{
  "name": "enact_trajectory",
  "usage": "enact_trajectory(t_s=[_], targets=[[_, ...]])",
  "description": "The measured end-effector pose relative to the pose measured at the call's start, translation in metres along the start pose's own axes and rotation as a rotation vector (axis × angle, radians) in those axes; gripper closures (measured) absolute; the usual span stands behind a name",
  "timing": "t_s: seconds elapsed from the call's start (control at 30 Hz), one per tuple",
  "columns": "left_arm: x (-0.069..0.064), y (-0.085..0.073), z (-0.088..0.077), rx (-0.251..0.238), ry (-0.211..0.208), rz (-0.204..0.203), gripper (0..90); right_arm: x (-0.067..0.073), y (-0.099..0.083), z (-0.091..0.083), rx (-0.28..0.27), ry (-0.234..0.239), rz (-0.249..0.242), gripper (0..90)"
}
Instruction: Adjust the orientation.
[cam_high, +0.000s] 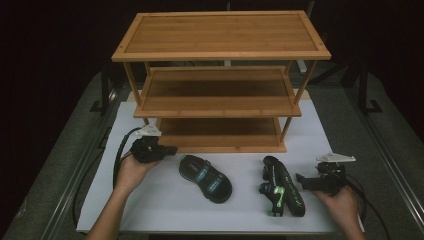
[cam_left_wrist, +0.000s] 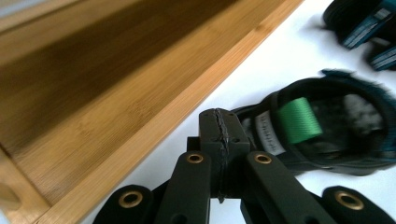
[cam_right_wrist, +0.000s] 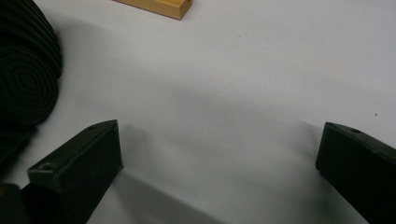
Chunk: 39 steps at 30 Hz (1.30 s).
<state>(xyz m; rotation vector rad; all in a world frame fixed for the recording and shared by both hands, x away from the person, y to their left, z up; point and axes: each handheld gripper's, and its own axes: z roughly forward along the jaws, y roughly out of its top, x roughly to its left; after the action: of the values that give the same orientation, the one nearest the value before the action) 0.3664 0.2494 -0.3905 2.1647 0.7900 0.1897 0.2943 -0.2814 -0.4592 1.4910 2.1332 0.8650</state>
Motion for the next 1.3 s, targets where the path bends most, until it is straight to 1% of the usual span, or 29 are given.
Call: enact_trajectory(t_s=[0.03, 0.07, 0.1, 0.13, 0.17, 0.2, 0.23, 0.27, 0.3, 0.33, 0.37, 0.43, 0.5, 0.53, 0.6, 0.63, 0.73, 0.83, 1.03, 1.3], targets=[[0.002, 0.0, 0.007, -0.002, -0.003, 0.0, 90.0, 0.0, 0.0, 0.0, -0.001, 0.0, 0.001, 0.0], [0.002, 0.0, 0.007, -0.002, -0.003, 0.0, 90.0, 0.0, 0.0, 0.0, -0.001, 0.0, 0.001, 0.0], [0.003, 0.0, 0.018, -0.006, -0.001, -0.002, 90.0, 0.0, 0.0, 0.0, 0.0, 0.0, 0.0, 0.0], [0.003, 0.0, 0.018, -0.006, -0.001, -0.002, 90.0, 0.0, 0.0, 0.0, 0.0, 0.0, 0.0, 0.0], [0.004, 0.0, 0.027, -0.013, -0.016, -0.01, 90.0, 0.0, 0.0, 0.0, 0.0, 0.0, 0.0, 0.0], [0.004, 0.0, 0.027, -0.013, -0.016, -0.01, 90.0, 0.0, 0.0, 0.0, 0.0, 0.0, 0.0, 0.0], [0.005, 0.001, 0.037, -0.003, -0.028, -0.001, 90.0, 0.0, 0.0, 0.0, -0.001, 0.0, 0.001, 0.0], [0.005, 0.001, 0.037, -0.003, -0.028, -0.001, 90.0, 0.0, 0.0, 0.0, -0.001, 0.0, 0.001, 0.0], [0.006, 0.0, 0.045, 0.006, -0.037, 0.005, 90.0, 0.0, 0.0, 0.0, -0.001, 0.0, 0.001, 0.0], [0.006, 0.0, 0.045, 0.006, -0.037, 0.005, 90.0, 0.0, 0.0, 0.0, -0.002, 0.001, 0.001, 0.0], [0.007, 0.0, 0.051, 0.004, -0.057, -0.006, 90.0, 0.0, 0.0, 0.0, -0.002, 0.0, 0.001, 0.0], [0.008, 0.0, 0.054, 0.009, -0.061, -0.009, 90.0, 0.0, 0.0, 0.0, -0.002, 0.0, 0.001, 0.0], [0.008, -0.001, 0.058, 0.018, -0.081, -0.015, 90.0, 0.0, 0.0, 0.0, -0.002, 0.001, 0.001, 0.0], [0.008, -0.002, 0.058, 0.016, -0.078, -0.015, 90.0, 0.0, 0.0, 0.0, -0.002, 0.001, 0.001, 0.0], [0.009, -0.002, 0.057, 0.014, -0.086, -0.013, 90.0, 0.0, 0.0, 0.0, -0.002, 0.001, 0.001, 0.0], [0.009, -0.002, 0.055, 0.028, -0.082, -0.001, 90.0, 0.0, 0.0, 0.0, -0.002, 0.001, 0.001, 0.0], [0.008, -0.003, 0.054, 0.03, -0.079, 0.004, 90.0, 0.0, 0.0, 0.0, -0.002, 0.001, 0.001, 0.0], [0.006, -0.006, 0.048, 0.046, -0.07, 0.018, 90.0, 0.0, 0.0, 0.0, -0.002, 0.001, 0.001, 0.0], [0.001, -0.015, 0.038, 0.053, -0.074, 0.008, 90.0, 0.0, 0.0, 0.0, -0.002, 0.001, 0.001, 0.0], [-0.005, -0.029, 0.024, 0.06, -0.088, 0.019, 90.0, 0.0, 0.0, 0.0, -0.001, 0.0, 0.0, 0.0]])
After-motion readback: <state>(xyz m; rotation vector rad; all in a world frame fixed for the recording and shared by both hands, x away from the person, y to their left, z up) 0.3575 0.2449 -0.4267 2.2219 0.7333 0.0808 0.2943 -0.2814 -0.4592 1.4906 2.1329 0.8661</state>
